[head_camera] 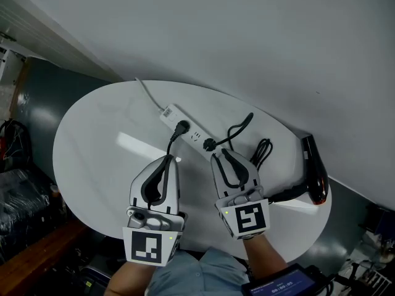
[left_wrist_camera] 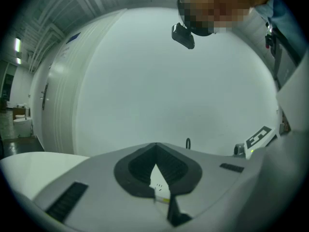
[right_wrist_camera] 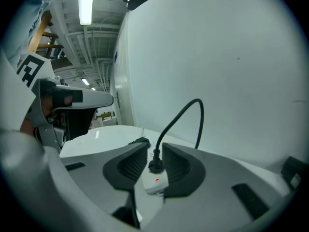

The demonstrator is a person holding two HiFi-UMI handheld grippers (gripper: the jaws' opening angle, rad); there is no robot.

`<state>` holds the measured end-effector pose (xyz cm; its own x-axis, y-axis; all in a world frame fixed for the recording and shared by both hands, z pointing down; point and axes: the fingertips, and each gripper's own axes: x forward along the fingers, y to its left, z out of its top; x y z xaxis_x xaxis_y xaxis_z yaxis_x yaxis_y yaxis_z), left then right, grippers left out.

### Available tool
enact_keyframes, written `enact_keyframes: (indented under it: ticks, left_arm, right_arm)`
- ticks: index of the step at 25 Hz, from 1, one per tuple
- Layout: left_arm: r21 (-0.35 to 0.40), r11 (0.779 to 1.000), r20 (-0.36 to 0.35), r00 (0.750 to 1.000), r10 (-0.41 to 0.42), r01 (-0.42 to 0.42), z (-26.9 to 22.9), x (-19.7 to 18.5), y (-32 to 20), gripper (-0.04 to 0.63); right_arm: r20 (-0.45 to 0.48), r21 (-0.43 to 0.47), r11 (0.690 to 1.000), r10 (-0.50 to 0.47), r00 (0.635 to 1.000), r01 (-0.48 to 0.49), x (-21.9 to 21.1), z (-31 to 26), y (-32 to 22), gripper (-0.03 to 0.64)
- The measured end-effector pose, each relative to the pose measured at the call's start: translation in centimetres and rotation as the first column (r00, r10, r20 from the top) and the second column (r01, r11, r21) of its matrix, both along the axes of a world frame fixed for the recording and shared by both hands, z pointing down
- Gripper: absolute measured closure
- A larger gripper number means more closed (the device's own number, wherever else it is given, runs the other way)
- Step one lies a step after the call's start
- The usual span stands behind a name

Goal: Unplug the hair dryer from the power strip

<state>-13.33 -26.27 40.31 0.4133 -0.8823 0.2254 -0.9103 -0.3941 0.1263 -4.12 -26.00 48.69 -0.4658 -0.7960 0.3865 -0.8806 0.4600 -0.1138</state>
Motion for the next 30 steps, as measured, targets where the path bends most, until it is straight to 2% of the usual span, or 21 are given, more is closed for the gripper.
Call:
enact_keyframes:
  ticks: [1, 2, 8, 10, 15, 22, 30]
  left_arm:
    - [-0.018, 1.000, -0.005, 1.000, -0.006, 0.006, 0.5, -0.2, -0.2, 0.597]
    - [-0.028, 1.000, -0.006, 1.000, -0.009, 0.009, 0.9, -0.4, -0.5, 0.597]
    - [-0.068, 0.998, 0.011, 1.000, -0.011, 0.011, 3.0, -1.2, -1.8, 0.597]
    - [-0.076, 0.997, 0.010, 1.000, -0.011, 0.012, 3.3, -1.5, -2.1, 0.597]
    - [-0.089, 0.996, 0.015, 1.000, -0.005, 0.006, 3.9, -1.7, -2.9, 0.597]
    - [-0.084, 0.997, 0.012, 1.000, -0.001, 0.002, 3.6, -1.3, -2.9, 0.597]
    - [-0.063, 0.998, 0.011, 1.000, 0.005, -0.004, 2.7, -0.4, -2.3, 0.597]
  right_arm:
    - [-0.004, -0.011, 1.000, 0.002, 1.000, -0.002, -0.1, 0.4, -0.3, 0.512]
    - [-0.007, -0.018, 1.000, 0.003, 1.000, -0.003, -0.2, 0.8, -0.6, 0.505]
    - [0.009, 0.012, 1.000, 0.011, 1.000, -0.011, -1.1, 2.3, -2.3, 0.505]
    - [-0.001, 0.031, 0.999, 0.011, 1.000, -0.011, -1.4, 2.3, -2.9, 0.506]
    - [-0.048, 0.024, 1.000, -0.010, 0.999, 0.011, -2.0, 2.9, -3.3, 0.558]
    - [0.037, 0.059, 0.998, 0.033, 0.999, -0.035, -2.1, 1.1, -3.2, 0.566]
    - [0.121, 0.110, 0.993, 0.038, 0.992, -0.051, -2.2, -1.6, -2.8, 0.566]
